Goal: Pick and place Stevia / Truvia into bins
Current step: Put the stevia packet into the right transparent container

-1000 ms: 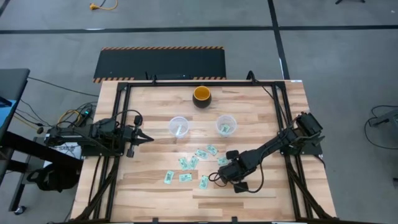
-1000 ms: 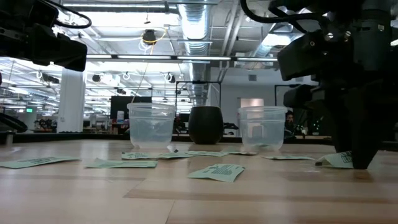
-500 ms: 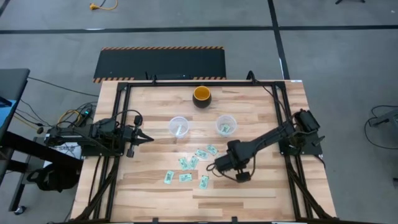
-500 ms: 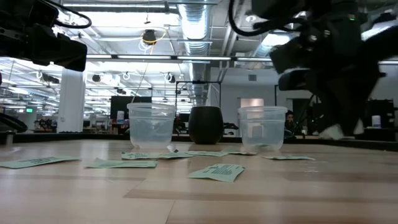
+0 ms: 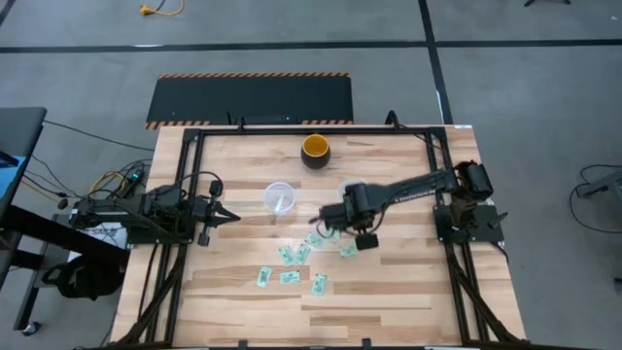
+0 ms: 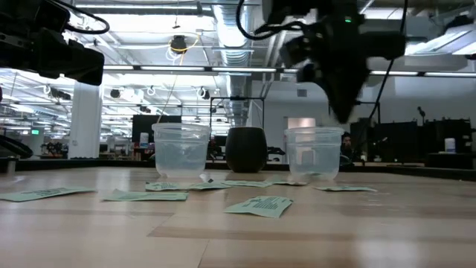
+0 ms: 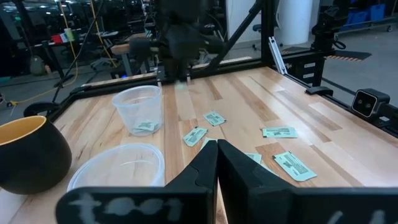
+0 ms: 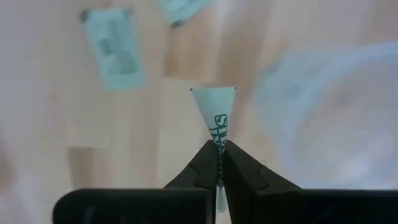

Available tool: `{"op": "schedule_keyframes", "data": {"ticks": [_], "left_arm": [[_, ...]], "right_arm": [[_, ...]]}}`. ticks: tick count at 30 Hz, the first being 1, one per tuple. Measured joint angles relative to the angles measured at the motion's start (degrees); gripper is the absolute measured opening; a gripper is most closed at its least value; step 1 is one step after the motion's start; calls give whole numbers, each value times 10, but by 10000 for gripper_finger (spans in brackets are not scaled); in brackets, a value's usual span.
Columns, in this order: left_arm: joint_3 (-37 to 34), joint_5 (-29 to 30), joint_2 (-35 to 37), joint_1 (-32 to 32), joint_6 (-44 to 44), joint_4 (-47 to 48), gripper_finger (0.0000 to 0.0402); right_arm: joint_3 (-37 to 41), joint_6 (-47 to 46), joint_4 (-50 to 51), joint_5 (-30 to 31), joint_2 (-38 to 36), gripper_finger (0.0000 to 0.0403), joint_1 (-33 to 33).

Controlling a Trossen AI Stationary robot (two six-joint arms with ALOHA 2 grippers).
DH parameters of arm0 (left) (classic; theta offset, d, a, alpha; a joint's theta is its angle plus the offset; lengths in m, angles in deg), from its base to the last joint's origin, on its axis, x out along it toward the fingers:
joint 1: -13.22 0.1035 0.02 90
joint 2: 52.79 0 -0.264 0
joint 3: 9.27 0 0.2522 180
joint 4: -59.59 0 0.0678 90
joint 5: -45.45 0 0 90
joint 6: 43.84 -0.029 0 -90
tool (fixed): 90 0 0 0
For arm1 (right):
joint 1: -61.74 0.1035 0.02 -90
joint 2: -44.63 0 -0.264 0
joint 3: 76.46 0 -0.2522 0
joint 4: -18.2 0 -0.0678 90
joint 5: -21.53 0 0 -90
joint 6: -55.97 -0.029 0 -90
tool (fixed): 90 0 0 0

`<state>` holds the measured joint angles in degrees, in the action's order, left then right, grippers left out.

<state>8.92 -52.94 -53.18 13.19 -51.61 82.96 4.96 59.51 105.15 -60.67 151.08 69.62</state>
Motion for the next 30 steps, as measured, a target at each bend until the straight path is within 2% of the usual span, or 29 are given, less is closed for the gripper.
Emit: {"op": "schedule_keyframes", "data": {"ticks": [7,12,16,23,30], "left_arm": [[0,0,0,0,0,0,0],[0,0,0,0,0,0,0],[0,0,0,0,0,0,0],[0,0,0,0,0,0,0],[0,0,0,0,0,0,0]], "right_arm": [[-48,48,16,27,-1,14,-62],[-55,70,16,27,-1,7,-106],[-55,70,16,26,-1,22,-133],[-55,70,16,6,-1,55,-158],[-55,70,16,-5,-1,61,-158]]}}
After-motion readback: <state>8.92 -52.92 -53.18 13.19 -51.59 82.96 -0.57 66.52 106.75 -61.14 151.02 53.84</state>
